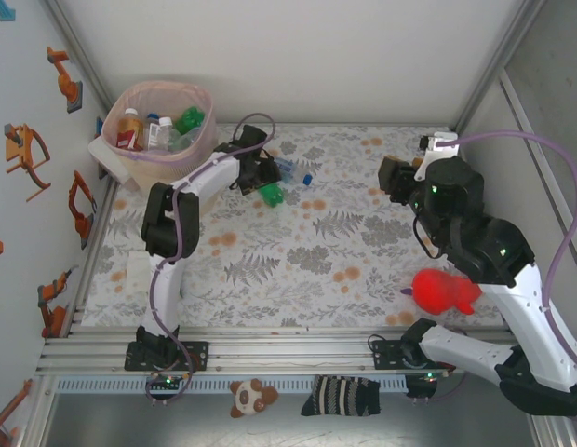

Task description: Put the plastic bottles in the bin

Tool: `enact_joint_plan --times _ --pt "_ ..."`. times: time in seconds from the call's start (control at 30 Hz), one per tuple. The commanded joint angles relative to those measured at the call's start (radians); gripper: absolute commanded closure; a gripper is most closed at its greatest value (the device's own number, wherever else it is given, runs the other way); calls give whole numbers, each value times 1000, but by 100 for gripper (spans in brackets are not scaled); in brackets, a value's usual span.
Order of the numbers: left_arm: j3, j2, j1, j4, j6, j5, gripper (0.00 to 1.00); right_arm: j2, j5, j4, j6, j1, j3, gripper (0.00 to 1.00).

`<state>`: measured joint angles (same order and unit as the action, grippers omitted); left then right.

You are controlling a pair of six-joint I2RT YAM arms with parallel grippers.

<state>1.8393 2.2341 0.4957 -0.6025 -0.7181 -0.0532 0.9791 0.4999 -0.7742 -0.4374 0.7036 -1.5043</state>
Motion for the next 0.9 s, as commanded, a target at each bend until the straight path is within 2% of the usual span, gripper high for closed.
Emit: enact_joint_plan --times 0.0,0.87 --pt "17 15 -8 -28 -23 -14 25 -8 26 -13 -19 6 9 46" --pt "-21 54 -32 16 -47 -51 34 -43 31 -14 -31 5 27 46"
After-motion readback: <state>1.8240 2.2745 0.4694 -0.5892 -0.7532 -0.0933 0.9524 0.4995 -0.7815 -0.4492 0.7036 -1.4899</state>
